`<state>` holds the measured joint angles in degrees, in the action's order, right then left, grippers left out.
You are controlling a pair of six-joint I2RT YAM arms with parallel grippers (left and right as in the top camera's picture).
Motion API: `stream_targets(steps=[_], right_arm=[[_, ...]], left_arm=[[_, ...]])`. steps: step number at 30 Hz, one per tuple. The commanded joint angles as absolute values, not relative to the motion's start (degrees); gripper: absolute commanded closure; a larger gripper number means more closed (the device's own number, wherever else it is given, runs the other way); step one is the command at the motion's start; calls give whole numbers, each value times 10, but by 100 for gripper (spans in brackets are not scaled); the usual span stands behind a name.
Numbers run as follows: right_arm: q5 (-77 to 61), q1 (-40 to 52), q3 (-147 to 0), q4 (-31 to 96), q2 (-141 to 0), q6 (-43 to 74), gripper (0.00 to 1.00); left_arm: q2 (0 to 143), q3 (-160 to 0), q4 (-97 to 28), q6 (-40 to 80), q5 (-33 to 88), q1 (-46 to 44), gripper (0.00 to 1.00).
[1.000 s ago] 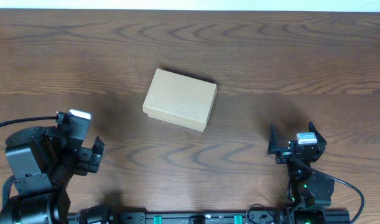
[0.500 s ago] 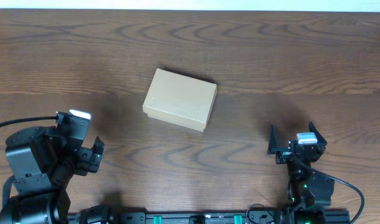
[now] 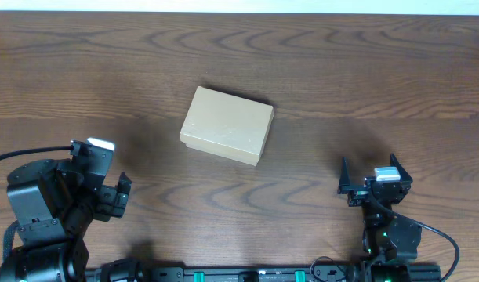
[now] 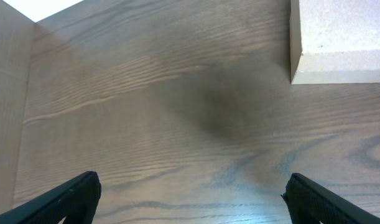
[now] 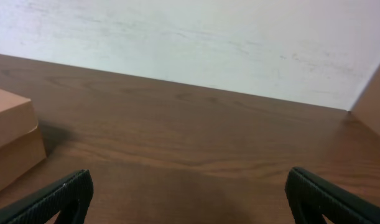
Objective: Pack container
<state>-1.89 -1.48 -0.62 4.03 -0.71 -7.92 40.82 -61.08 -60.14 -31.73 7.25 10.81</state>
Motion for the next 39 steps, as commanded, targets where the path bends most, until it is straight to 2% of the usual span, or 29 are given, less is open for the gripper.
stream_targets(steps=[1,5,9,13,16,20,22,25,33,39], right_arm=[[-15,-18,-3,42,-3,-73,1],[-15,-18,-3,42,-3,-73,1],[-15,-18,-3,42,-3,-73,1],[-15,-18,-3,42,-3,-73,1],[-15,-18,-3,42,-3,-73,1],[-15,-18,-3,42,-3,-73,1],[-15,-18,-3,42,-3,-73,1],[-15,-18,-3,42,-3,-73,1],[-15,-18,-3,42,-3,-73,1],[-15,-18,-3,42,-3,-73,1]], left_arm=[[410,-611,-602,-313,69,109,5],[410,-611,-609,-312,72,109,5],[411,-611,-560,-313,185,107,5],[406,-600,-357,-307,293,90,5],[394,-578,-192,-230,304,70,5],[357,-515,29,-90,227,43,5],[331,-479,83,-37,150,32,5],[284,-432,95,-10,92,26,5],[179,-334,19,27,13,27,5],[111,-253,-14,26,-15,27,5]])
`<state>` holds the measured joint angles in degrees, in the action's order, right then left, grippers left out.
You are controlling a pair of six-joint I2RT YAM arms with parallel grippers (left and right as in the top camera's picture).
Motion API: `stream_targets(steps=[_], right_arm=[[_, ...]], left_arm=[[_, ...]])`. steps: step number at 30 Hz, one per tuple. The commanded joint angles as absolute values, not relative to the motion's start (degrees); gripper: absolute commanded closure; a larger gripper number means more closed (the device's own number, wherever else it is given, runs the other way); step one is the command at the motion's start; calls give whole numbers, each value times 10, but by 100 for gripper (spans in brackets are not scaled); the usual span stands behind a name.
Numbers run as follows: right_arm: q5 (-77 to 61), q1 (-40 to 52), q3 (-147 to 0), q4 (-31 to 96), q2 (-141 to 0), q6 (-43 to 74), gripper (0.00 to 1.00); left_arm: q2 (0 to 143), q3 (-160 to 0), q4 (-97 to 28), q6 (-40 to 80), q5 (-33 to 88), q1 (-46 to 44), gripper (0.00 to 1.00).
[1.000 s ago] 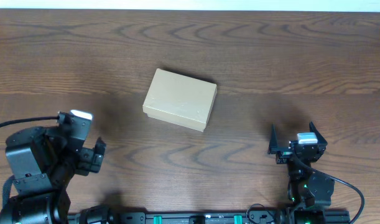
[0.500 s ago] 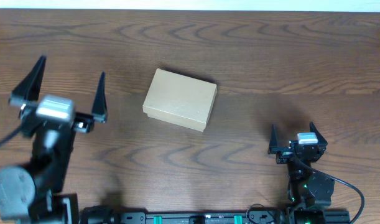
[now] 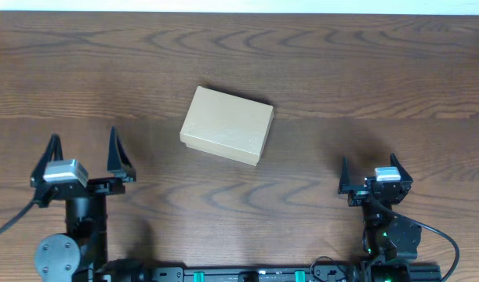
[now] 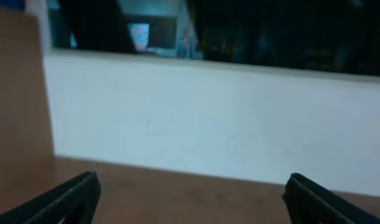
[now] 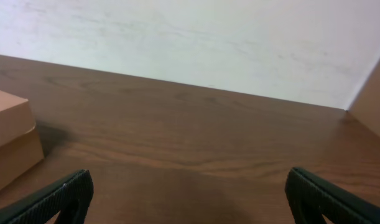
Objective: Pack container
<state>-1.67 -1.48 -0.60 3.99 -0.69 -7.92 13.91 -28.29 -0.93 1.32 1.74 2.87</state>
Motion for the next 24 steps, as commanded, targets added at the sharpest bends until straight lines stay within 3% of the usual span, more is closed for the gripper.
stream_targets(steps=[1,24], right_arm=[[-15,-18,-3,42,-3,-73,1],[-15,-18,-3,41,-3,-73,1]], left_arm=[[100,-238,-17,26,-15,27,5],[2,-45,-46,28,-19,27,5]])
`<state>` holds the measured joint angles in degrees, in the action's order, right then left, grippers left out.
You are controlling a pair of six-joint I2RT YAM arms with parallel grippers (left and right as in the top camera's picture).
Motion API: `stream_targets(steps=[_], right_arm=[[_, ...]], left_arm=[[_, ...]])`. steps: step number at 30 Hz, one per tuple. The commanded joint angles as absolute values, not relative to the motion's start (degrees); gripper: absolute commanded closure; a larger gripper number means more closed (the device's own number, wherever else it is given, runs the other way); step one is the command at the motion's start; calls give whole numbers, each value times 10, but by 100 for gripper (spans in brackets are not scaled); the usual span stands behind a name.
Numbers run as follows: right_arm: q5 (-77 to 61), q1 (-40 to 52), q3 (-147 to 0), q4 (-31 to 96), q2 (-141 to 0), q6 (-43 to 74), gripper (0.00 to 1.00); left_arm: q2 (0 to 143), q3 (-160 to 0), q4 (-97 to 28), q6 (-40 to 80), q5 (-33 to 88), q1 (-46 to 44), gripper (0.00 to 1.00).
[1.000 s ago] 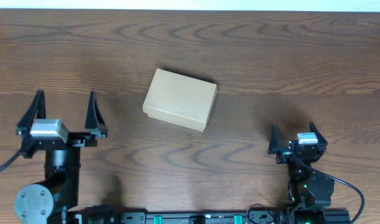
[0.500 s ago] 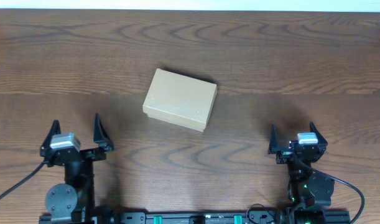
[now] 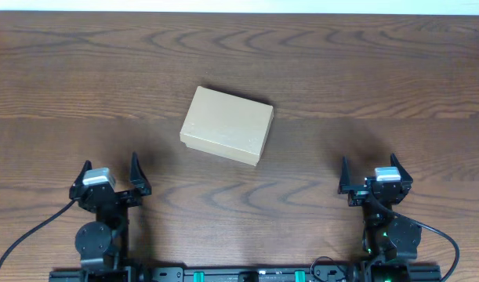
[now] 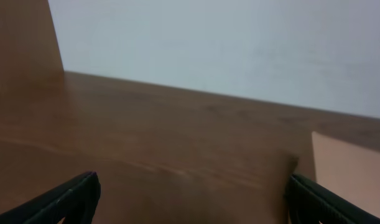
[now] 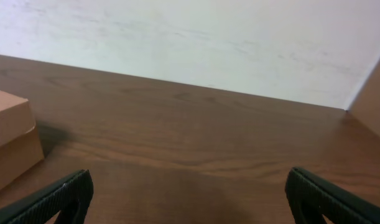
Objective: Pack container
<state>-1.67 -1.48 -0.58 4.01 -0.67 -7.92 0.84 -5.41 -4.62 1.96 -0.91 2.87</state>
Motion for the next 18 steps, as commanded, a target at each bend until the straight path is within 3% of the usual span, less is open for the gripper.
stream_targets(steps=[1,18], right_arm=[[-15,-18,-3,41,-3,-73,1],[-15,-18,-3,41,-3,-73,1]], left_arm=[[2,-40,-47,28,-19,26,5],[2,-18,-78,6,-13,25,5]])
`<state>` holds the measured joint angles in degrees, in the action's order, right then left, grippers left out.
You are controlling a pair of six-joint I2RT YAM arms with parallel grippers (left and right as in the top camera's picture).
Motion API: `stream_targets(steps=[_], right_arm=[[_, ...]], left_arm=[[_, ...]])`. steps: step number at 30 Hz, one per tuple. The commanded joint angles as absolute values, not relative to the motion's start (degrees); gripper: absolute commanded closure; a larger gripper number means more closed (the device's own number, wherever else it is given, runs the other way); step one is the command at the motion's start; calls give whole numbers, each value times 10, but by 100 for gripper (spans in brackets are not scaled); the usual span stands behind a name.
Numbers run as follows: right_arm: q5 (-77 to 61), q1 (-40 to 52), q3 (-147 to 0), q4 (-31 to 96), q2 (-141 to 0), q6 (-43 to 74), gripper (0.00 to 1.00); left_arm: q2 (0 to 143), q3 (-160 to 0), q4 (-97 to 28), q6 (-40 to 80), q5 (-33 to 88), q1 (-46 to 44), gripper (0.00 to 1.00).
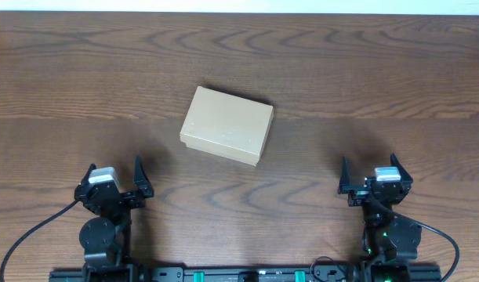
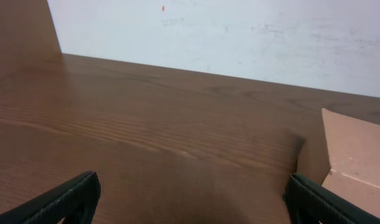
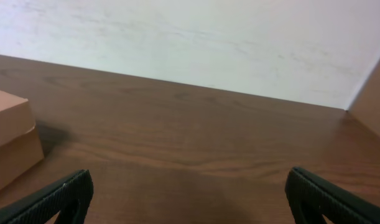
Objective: Pack container
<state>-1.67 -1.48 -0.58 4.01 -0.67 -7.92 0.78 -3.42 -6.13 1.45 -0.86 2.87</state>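
Observation:
A closed tan cardboard box [image 1: 227,124] lies lid-on in the middle of the wooden table. One corner of it shows at the right edge of the left wrist view [image 2: 357,155] and another at the left edge of the right wrist view [image 3: 12,146]. My left gripper [image 1: 114,170] rests low at the front left, open, with nothing between its fingers [image 2: 65,199]. My right gripper [image 1: 375,169] rests at the front right, also open and empty [image 3: 188,199]. Both point toward the far wall, well short of the box.
The wooden table [image 1: 364,70] stretches all around the box. A white wall [image 3: 196,37] bounds its far side, and brown side panels show at the left [image 2: 18,31] and right [image 3: 373,93] ends.
My left gripper has shifted slightly to the right at the front left and its view has sharpened. The box and right gripper are unchanged.
My left arm was first reached out and folded over the table left of the box, camera looking down. It then stood upright facing the wall, then sat low at the front left, where it rests now. The right arm and box stayed still.

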Motion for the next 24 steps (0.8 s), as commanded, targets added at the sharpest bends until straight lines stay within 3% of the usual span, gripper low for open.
stream_targets(steps=[1,24], right_arm=[[-15,-18,-3,41,-3,-73,1],[-15,-18,-3,41,-3,-73,1]], left_arm=[[2,-18,-78,6,-11,25,5],[2,-18,-76,2,11,13,5]])
